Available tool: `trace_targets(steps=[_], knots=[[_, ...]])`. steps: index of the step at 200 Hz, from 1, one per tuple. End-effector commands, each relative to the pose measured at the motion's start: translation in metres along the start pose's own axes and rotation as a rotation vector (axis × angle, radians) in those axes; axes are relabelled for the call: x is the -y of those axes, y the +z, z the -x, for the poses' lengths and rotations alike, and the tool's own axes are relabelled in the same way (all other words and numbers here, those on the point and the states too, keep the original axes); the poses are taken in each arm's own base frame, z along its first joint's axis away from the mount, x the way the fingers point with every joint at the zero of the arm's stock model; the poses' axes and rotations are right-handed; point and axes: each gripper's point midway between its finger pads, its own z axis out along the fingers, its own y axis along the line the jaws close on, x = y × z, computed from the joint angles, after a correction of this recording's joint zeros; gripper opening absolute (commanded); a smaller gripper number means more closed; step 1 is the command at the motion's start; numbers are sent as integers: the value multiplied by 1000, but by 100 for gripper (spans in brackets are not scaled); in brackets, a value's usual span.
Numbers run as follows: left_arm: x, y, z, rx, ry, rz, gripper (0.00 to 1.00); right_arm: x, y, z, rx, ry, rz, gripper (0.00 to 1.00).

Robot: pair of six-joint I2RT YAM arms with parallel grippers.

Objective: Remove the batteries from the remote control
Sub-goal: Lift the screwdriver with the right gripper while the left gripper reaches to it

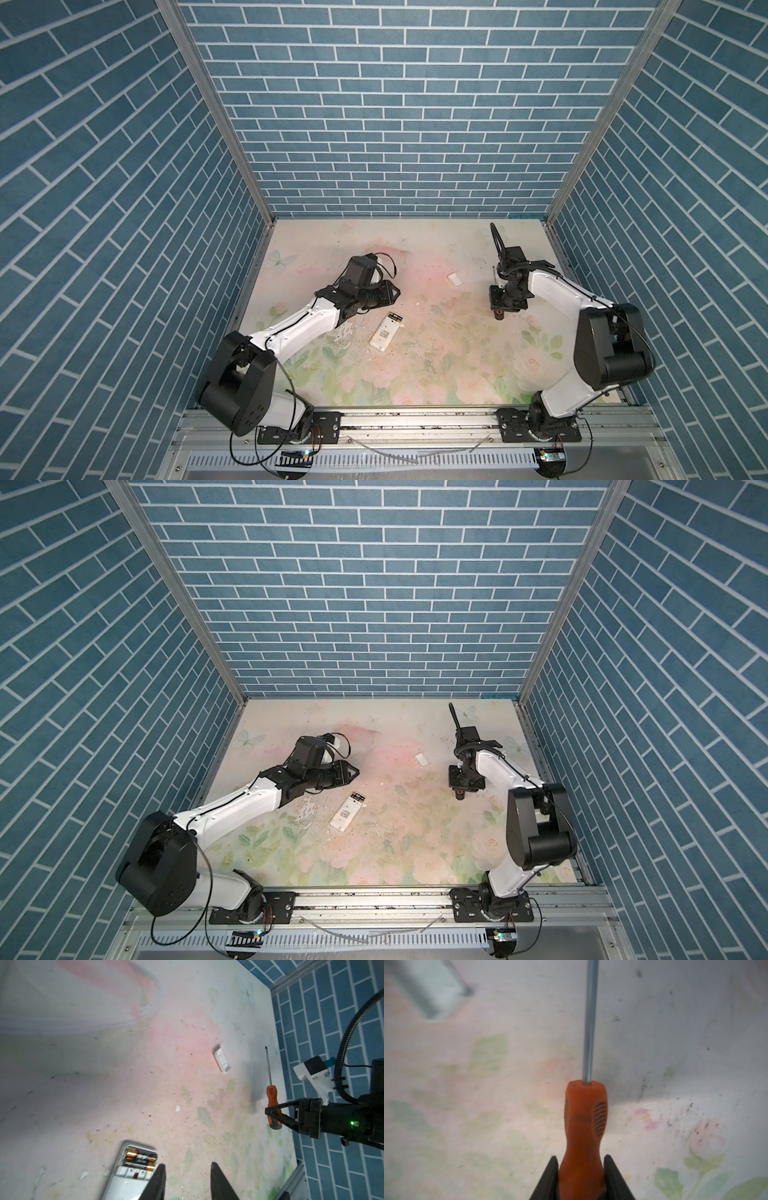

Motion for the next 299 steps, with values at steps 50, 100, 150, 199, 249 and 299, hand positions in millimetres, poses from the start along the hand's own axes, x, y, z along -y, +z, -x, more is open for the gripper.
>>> trace_targets(steps=[50, 100, 150, 199, 249, 299], knots=[[99, 24, 26, 57, 43, -368, 46, -119, -80, -1, 104, -272, 348, 2], [129, 41, 26, 48, 49, -443, 45, -152, -94, -1, 122, -341, 410, 2], [139, 51, 17, 38, 50, -467, 45, -164, -96, 1, 132, -350, 445, 2], [147, 59, 5, 13, 59, -474, 44, -168, -98, 3, 143, -349, 453, 1], [145, 61, 4, 16, 50, -470, 23, -170, -103, 5, 161, -349, 471, 0], [138, 61, 0, 26, 26, -475, 6, -170, -107, 8, 184, -339, 469, 0]])
